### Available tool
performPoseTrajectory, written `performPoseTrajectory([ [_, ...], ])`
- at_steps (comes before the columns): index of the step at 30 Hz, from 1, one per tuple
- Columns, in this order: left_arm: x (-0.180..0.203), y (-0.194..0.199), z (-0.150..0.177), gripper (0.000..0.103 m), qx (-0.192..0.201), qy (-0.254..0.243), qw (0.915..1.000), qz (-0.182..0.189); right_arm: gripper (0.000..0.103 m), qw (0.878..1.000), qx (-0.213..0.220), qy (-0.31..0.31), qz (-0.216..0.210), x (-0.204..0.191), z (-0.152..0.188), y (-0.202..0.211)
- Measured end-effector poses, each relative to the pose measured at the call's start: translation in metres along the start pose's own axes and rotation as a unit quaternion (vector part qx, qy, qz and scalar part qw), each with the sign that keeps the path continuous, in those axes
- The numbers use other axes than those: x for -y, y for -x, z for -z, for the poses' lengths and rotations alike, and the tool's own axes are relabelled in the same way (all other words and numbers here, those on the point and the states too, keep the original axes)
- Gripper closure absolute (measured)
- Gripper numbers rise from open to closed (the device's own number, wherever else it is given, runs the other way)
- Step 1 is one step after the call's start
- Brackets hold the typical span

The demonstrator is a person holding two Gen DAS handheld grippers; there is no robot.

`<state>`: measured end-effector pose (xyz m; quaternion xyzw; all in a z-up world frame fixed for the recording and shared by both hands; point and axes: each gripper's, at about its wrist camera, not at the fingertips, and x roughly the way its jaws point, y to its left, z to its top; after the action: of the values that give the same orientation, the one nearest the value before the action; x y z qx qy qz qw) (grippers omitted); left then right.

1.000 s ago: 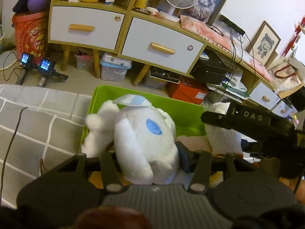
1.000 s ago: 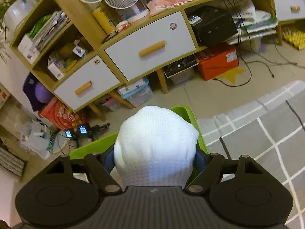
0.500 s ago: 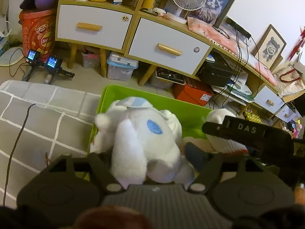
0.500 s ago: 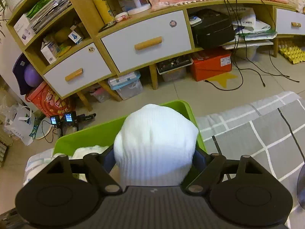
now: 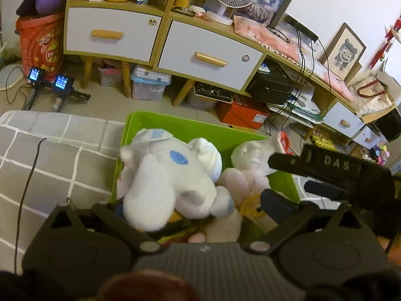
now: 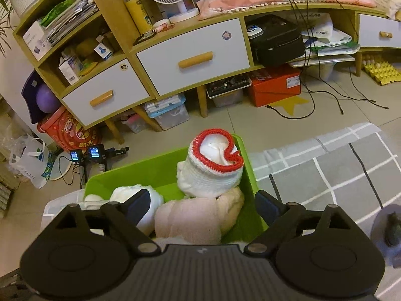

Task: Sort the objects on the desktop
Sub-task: 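Release the bunny from the left tool while the right tool drops the sock into the bin, then move the left tool to the mauve-brown plush while the right tool moves to the red-cuffed sock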

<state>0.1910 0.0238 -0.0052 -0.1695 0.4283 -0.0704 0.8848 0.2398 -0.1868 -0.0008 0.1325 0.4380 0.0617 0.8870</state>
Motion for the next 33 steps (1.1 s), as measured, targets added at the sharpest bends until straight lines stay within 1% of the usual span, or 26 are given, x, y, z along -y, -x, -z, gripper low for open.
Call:
performPoseTrajectory([
  [4,-0.005,0.017,-0.002,0.001,0.000,0.015,0.9999,-0.003,0.011,1.000,-0.010,0.010,0.010,-0.005,0.004,0.015],
  [10,-0.005,0.043,0.000,0.001,-0.008,0.015,0.9998,-0.014,0.011,1.000,-0.015,0.018,0.013,-0.012,0.008,0.048],
  [13,-0.005,0.056,0.004,0.001,-0.012,0.022,0.9996,-0.012,0.010,1.000,-0.015,0.018,0.018,-0.014,0.011,0.065],
  [23,-0.005,0.096,0.027,0.001,-0.020,0.040,0.9988,-0.018,0.009,0.999,-0.019,0.031,0.026,-0.020,0.038,0.114],
  [28,-0.010,0.107,0.045,0.001,-0.028,0.043,0.9983,-0.027,0.008,0.998,-0.034,0.038,0.031,-0.019,0.056,0.124],
  [33,-0.014,0.107,0.067,0.001,-0.047,0.031,0.9971,-0.050,0.008,0.996,-0.055,0.052,0.039,-0.020,0.080,0.125],
])
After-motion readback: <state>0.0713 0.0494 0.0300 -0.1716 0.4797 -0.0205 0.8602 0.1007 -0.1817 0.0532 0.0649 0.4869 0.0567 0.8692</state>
